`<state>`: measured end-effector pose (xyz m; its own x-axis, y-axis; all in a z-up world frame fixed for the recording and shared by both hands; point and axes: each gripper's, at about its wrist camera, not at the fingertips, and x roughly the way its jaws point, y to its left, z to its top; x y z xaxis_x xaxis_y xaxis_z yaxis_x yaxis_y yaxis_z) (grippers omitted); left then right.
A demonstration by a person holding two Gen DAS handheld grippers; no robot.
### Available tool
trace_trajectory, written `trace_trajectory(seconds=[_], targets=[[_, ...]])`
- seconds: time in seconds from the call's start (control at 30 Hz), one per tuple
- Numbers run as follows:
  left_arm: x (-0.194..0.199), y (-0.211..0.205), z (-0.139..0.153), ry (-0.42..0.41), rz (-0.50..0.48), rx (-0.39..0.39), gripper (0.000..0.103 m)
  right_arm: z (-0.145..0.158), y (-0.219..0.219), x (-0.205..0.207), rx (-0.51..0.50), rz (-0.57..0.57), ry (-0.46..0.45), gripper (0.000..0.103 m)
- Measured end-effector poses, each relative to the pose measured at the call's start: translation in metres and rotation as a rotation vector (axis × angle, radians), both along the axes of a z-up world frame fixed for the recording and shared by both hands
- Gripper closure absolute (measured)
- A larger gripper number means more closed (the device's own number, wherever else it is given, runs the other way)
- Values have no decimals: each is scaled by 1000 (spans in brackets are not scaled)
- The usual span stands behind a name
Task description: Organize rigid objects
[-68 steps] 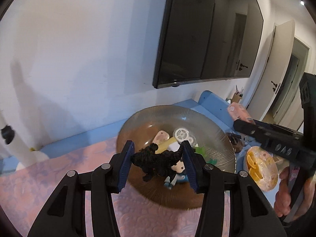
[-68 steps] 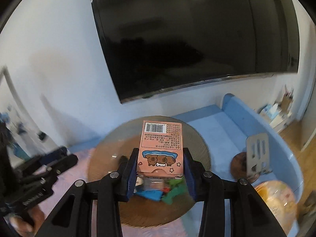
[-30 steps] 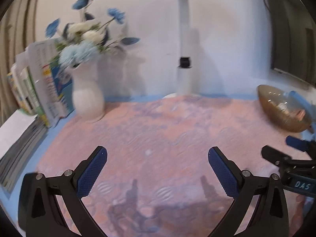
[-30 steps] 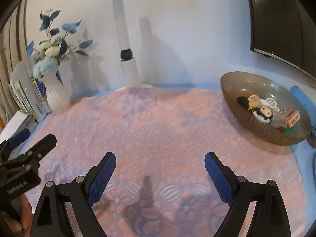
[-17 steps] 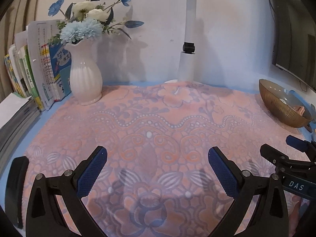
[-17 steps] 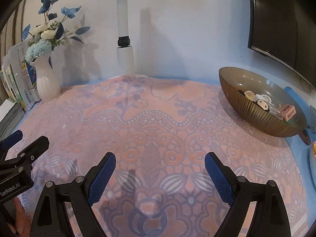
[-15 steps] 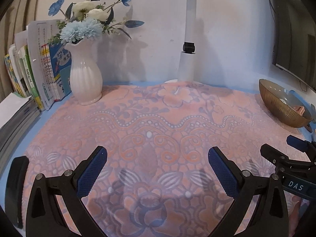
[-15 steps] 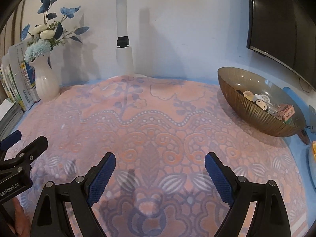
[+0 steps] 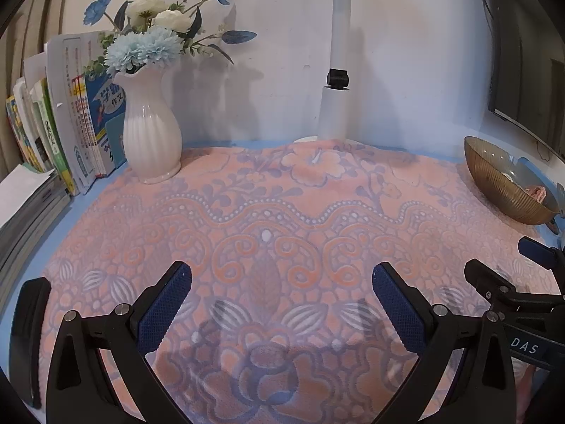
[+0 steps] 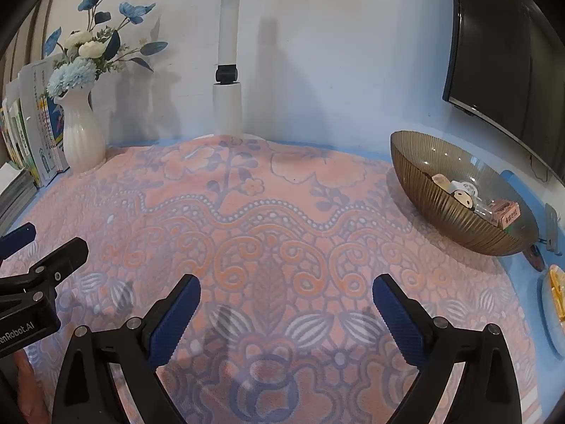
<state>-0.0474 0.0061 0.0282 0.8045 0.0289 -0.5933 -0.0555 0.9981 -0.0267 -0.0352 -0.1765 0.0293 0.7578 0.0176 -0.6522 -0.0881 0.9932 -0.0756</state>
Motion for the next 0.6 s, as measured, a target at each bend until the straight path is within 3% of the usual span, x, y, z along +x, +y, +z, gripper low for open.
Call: trace_trajectory(seconds=[0.47, 0.6], targets=[[2, 1, -2, 13, -8, 0, 1, -1, 2, 1, -10, -2, 3, 1], [7, 2, -5, 49, -12, -4, 1, -1, 2, 1, -9, -1, 3, 0]])
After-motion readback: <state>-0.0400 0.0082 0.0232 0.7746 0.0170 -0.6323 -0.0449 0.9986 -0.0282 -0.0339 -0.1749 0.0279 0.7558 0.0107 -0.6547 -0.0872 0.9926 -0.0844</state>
